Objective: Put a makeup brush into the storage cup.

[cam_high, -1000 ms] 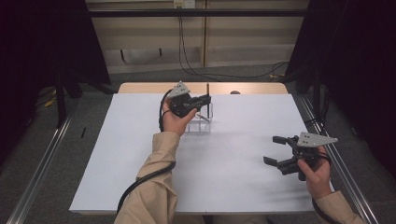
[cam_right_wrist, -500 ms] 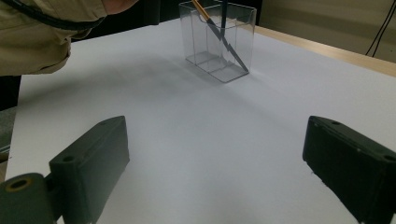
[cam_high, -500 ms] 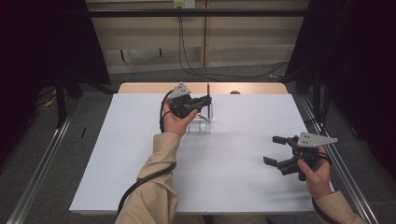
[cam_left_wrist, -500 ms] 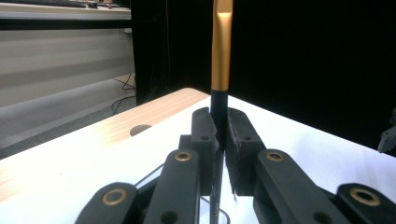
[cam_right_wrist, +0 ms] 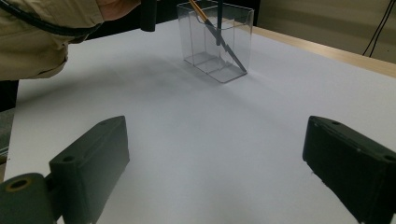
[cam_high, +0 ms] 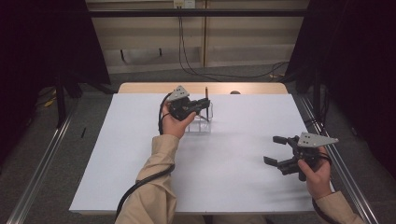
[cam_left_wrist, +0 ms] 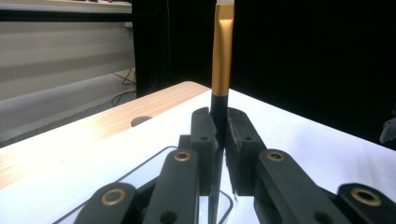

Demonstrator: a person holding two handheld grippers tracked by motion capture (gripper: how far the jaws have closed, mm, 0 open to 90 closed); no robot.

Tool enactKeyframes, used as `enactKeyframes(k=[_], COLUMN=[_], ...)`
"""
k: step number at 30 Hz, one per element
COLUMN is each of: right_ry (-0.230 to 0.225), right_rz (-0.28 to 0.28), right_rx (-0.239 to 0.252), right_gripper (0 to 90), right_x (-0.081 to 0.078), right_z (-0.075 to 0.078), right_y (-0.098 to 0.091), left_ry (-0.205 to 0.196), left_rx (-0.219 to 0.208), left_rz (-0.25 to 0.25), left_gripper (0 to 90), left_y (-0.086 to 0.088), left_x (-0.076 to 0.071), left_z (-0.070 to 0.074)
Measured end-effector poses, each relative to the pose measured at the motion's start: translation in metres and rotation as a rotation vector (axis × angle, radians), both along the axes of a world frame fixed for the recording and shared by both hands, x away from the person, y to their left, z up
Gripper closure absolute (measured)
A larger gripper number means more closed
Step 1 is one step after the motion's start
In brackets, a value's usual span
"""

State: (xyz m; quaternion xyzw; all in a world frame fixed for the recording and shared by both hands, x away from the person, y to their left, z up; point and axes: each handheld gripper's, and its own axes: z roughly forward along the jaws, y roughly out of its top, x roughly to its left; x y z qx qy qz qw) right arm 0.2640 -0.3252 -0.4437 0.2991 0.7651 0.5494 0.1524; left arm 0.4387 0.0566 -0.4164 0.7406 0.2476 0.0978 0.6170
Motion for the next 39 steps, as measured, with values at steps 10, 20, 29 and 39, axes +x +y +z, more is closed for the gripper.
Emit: enactKeyframes(k=[10,20,29,39], right_ry=[0.000,-0.002,-0.002,-0.002], right_rz=[-0.001,0.001,0.003,0.005], right_rx=[0.007,0.005,0.002,0.006], right_gripper=[6.6,6.7,6.8,6.7], right_x=[0.000,0.000,-0.001,-0.002], right_z=[0.000,0.001,0.001,0.001], right_y=[-0.001,-0.001,0.000,0.000], left_ry=[0.016,0.018,0.023,0.030], left_rx=[0.005,-0.030,-0.062,-0.063], left_rz=[-0.019,-0.036,-0.038,-0.018], left_gripper=[82.0,61.4,43.5,32.5], left_y=[-0.002,0.002,0.012,0.021], left_x=[0.000,-0.001,-0.003,-0.008], left_z=[-0.005,-0.002,0.001,0.006])
